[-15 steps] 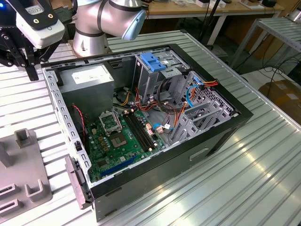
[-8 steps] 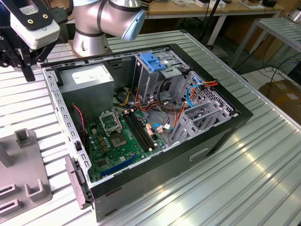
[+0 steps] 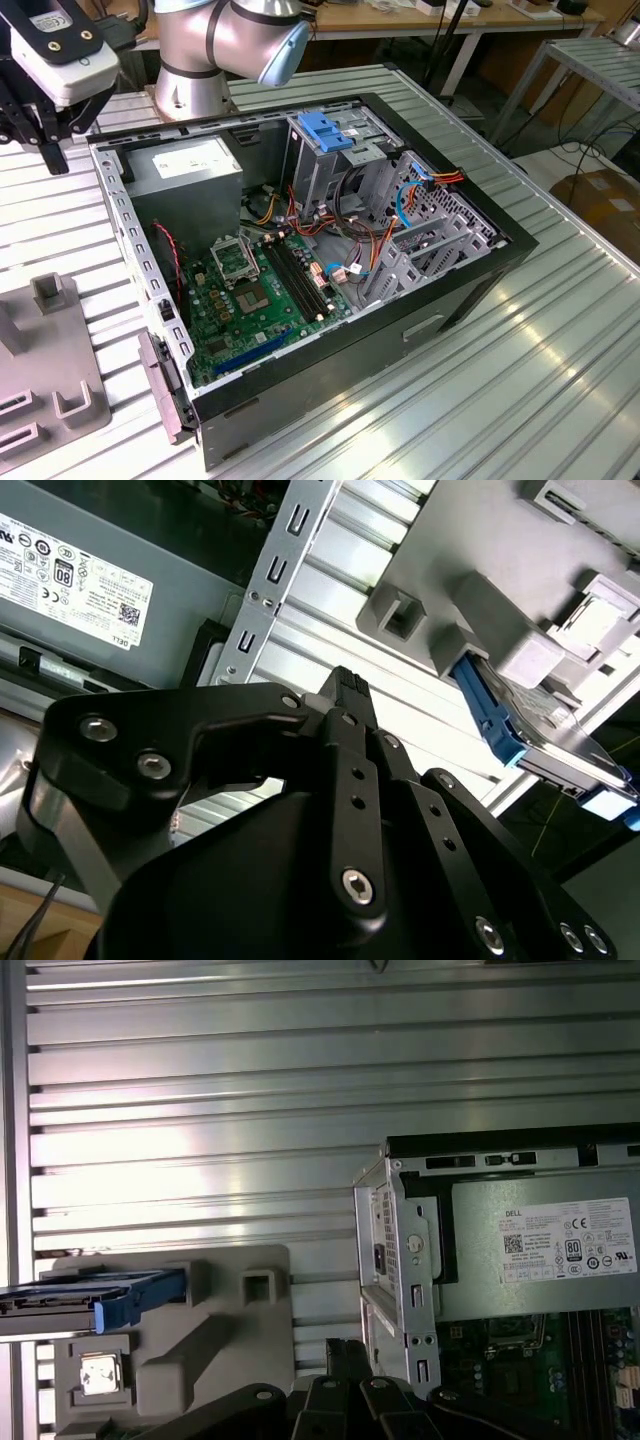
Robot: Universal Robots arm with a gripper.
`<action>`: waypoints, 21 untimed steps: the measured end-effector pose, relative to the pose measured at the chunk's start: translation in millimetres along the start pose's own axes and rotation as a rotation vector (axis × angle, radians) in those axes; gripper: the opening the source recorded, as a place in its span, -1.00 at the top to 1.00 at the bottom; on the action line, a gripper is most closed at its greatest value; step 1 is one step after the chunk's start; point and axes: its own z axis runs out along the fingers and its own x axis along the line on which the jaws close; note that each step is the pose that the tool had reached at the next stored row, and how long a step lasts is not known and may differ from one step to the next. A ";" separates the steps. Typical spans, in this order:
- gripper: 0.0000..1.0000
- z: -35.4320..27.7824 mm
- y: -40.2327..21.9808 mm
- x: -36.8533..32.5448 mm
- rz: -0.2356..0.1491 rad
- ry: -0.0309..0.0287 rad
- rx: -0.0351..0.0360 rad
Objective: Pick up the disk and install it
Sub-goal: 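Reach for the disk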
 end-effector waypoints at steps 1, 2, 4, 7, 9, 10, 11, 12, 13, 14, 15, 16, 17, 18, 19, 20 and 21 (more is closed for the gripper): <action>0.80 0.0 0.0 0.5 0.000 0.0000 0.0000; 0.80 0.0 -0.1 1.0 0.000 0.0000 0.0000; 0.80 0.0 -0.2 2.2 0.000 0.0000 -0.0001; 0.80 -0.1 -0.4 5.1 0.000 0.0000 0.0000; 0.80 -0.2 -0.6 7.7 0.000 0.0000 -0.0001; 0.80 -0.2 -0.6 8.5 0.000 0.0000 0.0000; 0.80 -0.2 -0.6 9.3 0.000 0.0000 0.0000; 0.80 -0.2 -0.5 9.5 0.000 0.0000 -0.0001; 0.80 -0.3 -0.5 9.6 0.000 0.0004 0.0000; 0.80 -0.3 -0.5 9.7 0.000 0.0015 0.0002; 0.80 -0.2 -0.5 9.8 0.000 0.0044 0.0002; 0.80 -0.2 -0.6 9.8 0.000 0.0091 0.0004; 0.80 -0.2 -0.5 9.8 0.001 0.0176 0.0008; 0.80 -0.2 -0.4 9.9 0.001 0.0248 0.0012; 0.80 -0.2 0.5 10.5 0.001 0.0282 0.0016; 0.80 -0.2 1.9 11.9 0.001 0.0283 0.0015; 0.80 -0.2 3.0 13.7 0.001 0.0283 0.0015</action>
